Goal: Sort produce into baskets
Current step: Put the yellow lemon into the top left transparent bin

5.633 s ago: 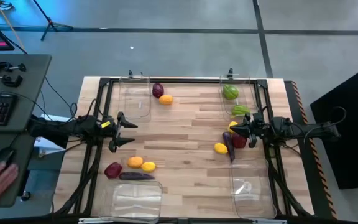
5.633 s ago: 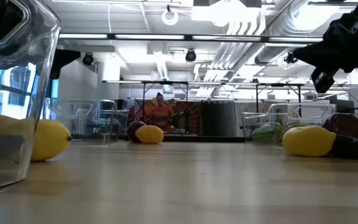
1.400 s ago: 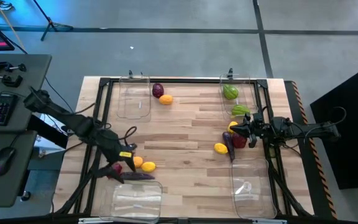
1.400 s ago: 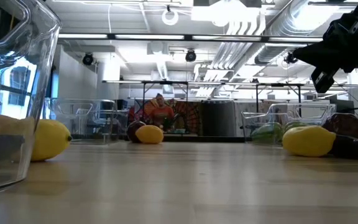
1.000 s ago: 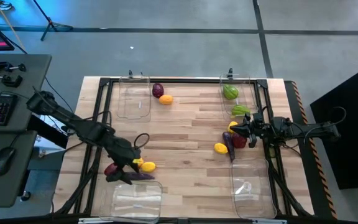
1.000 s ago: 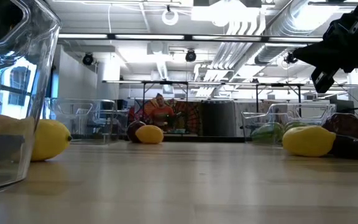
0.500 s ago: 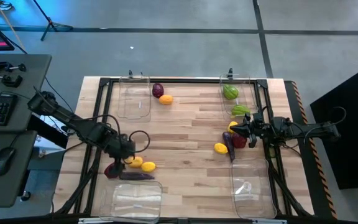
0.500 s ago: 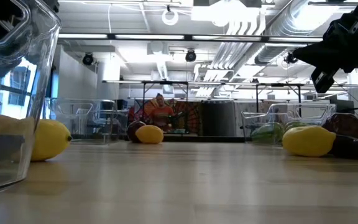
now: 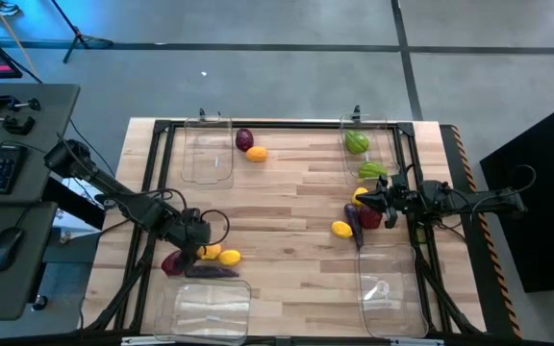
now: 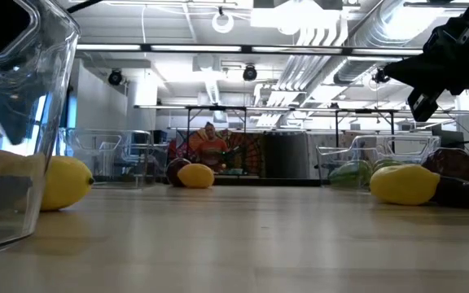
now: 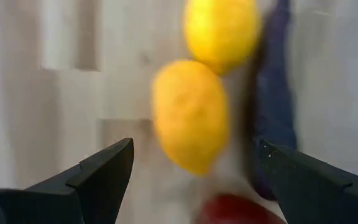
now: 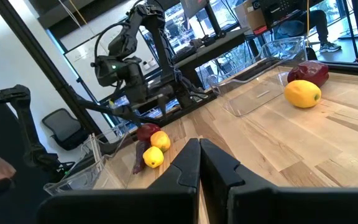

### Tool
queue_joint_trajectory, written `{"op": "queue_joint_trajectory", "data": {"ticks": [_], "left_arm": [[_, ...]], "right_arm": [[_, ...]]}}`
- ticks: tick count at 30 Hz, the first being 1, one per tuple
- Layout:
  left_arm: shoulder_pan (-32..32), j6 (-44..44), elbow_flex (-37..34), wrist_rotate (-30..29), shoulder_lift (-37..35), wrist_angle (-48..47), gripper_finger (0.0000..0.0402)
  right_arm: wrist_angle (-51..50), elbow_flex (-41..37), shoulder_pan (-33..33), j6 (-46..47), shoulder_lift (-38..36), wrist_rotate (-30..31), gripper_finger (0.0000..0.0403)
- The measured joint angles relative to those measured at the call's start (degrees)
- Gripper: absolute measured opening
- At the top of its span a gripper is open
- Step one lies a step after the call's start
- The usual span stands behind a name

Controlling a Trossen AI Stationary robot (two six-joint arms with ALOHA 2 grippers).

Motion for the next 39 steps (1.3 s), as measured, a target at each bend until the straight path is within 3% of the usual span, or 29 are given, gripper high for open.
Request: {"op": "queue_joint_trajectory", "data": {"ticks": [9,24,28,32,39], "left_arm": [[-0.22,4.72,0.03,-1.52,1.19,2.95,0.0333],[0.01,7.83,0.05,-1.29,17.65,7.33,0.0333],[0.28,8.33,0.27,-1.13,18.81,7.75,0.0327],[0.26,8.31,0.01,-4.07,17.11,7.83,0.0296],[1.36,8.15,0.07,-10.3,8.54,3.55,0.0191]], "right_arm": [[-0.01,-0.01,-0.01,0.0,0.01,0.0,0.0],[-0.01,0.0,0.01,0.0,0.01,0.0,0.0],[-0.01,-0.01,0.01,0.0,0.02,0.0,0.0],[-0.01,0.0,-0.01,0.0,0.01,0.0,0.0],[0.0,0.0,-0.01,0.0,0.02,0.0,0.0]]}}
